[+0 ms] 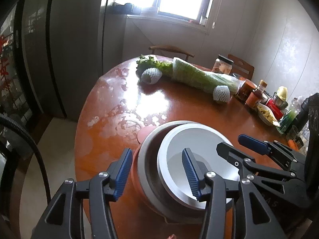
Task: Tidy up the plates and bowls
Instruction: 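Lower the nested bowls onto the pink plates and open the left tool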
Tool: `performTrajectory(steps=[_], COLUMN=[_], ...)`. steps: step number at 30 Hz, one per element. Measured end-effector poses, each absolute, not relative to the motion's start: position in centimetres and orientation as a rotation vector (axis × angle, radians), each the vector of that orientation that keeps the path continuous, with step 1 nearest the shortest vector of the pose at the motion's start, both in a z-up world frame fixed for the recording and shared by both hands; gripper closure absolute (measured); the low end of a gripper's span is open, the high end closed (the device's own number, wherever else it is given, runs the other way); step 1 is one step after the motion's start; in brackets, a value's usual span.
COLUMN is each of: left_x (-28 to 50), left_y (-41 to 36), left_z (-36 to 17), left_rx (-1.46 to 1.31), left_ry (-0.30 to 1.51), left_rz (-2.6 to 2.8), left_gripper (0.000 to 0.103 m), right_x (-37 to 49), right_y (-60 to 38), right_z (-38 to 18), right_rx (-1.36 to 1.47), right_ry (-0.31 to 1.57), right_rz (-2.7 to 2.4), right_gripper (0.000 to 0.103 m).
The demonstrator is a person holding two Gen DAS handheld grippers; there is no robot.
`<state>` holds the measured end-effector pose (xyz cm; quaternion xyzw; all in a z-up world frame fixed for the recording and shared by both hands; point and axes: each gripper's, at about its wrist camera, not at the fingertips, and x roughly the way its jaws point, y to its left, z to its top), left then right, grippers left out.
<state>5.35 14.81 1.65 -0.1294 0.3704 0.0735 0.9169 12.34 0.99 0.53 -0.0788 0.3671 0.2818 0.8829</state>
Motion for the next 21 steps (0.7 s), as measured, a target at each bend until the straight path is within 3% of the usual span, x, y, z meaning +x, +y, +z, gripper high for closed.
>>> performTrajectory(steps=[21], left_x=[0.9], left_y=[10.7], left_z=[3.6], left_rx=[-0.173], left_ry=[0.714], left_rz=[0.170], left_gripper=[0.044], right_x=[6.5], right_y=[-2.8], right_z=[3.7], right_rx=[-0.157], right_ry=[0.651], right_rz=[0.537], right_gripper=[0.032])
